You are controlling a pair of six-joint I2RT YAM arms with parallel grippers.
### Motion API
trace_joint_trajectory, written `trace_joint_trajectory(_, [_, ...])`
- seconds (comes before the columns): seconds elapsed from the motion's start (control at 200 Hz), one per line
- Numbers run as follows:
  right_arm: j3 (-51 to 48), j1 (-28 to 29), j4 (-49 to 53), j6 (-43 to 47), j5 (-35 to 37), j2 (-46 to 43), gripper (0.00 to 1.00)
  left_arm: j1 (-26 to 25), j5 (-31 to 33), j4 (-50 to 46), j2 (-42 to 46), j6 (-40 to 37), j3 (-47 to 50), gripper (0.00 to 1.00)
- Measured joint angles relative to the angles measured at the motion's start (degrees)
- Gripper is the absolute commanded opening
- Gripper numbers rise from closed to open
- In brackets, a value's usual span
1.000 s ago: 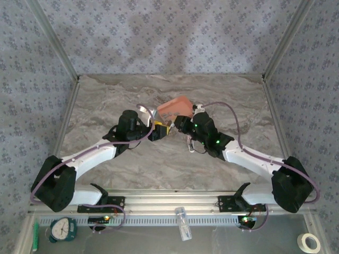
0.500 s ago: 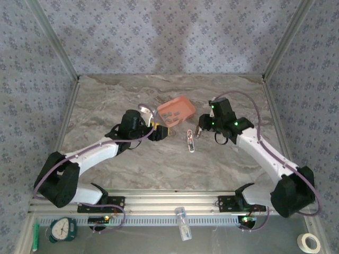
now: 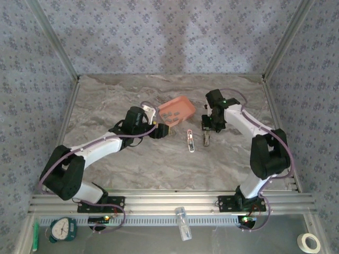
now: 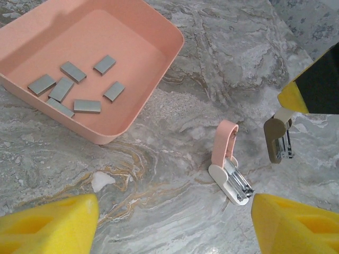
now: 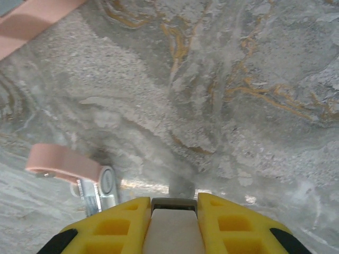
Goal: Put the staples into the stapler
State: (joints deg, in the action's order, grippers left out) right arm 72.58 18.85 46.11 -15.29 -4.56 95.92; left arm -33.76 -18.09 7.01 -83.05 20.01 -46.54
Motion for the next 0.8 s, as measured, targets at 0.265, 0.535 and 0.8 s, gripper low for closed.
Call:
trace_joint_trajectory(0.265, [4.79,-1.53,3.85,2.54,1.22,6.54,0.09,0.35,3.89,-4.92,-6.49,3.37,-7.04,0.76])
trace_joint_trajectory(0.535, [6.78,-1.53,6.27,2.93,3.34,10.10,0.12,1.99,7.85,-10.34,-13.29,12.15,-13.75,0.75])
trace_joint_trajectory(0.8, [6.80,-1.64,6.23,2.93,3.69,11.23,0.26,2.01,10.38,-15.10,-17.94,16.31,-18.60,0.74])
